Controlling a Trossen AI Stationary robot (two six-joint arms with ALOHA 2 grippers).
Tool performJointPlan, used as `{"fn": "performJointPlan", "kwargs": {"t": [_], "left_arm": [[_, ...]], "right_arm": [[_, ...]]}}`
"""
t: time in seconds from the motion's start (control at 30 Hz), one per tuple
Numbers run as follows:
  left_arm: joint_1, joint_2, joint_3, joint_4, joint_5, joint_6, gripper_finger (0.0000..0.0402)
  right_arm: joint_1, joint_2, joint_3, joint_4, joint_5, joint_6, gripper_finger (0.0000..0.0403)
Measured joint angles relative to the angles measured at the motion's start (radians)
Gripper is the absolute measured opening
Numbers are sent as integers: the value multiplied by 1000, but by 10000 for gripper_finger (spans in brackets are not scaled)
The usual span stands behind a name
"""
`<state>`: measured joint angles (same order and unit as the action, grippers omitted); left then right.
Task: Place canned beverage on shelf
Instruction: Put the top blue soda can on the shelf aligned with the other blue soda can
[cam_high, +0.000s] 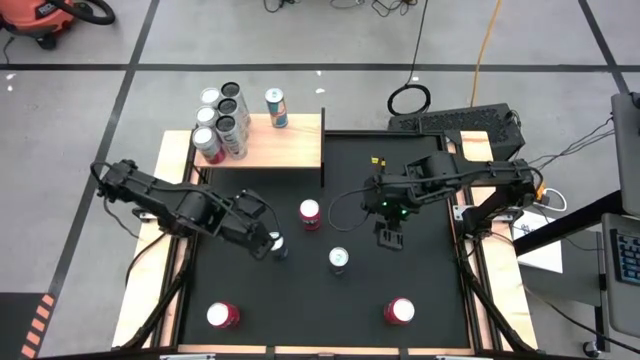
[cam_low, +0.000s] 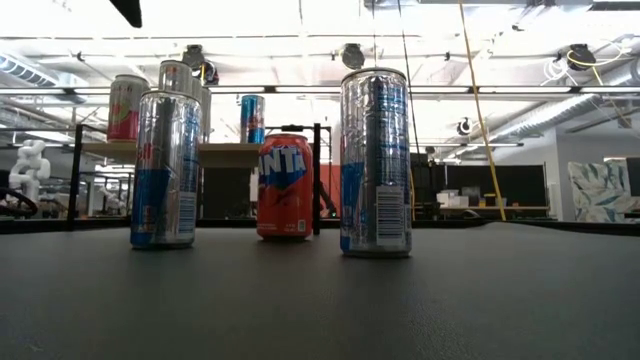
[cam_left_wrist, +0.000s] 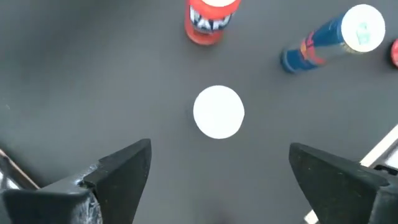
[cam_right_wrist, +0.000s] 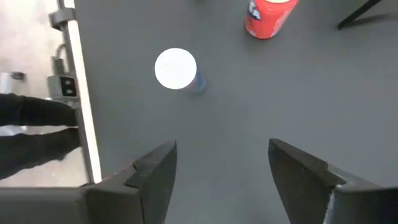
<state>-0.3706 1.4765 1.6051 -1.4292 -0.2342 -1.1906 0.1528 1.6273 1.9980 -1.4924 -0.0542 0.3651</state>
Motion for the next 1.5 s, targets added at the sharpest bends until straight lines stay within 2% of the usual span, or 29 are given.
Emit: {"fn": "performJointPlan", "kwargs": {"t": [0.13,0.3,0.53,0.83,1.27,1.5], "left_arm": [[41,0,0,-1,3,73,384],[78,0,-10,0,28,62,384],[77,11,-38,9,39,-57,384],[71,59,-44,10,116,-134,384],[68,68,-44,-35,110,-271,384],[66,69,-43,-28,103,-349,384]], "right_arm": [[0,-2,0,-4,2,-23,231],[0,-5,0,-29,-1,-34,231],[7,-30,0,-62,0,-61,231],[6,-55,0,-61,5,-176,231],[6,-55,0,-53,6,-222,231],[2,-54,0,-46,8,-314,231]]}}
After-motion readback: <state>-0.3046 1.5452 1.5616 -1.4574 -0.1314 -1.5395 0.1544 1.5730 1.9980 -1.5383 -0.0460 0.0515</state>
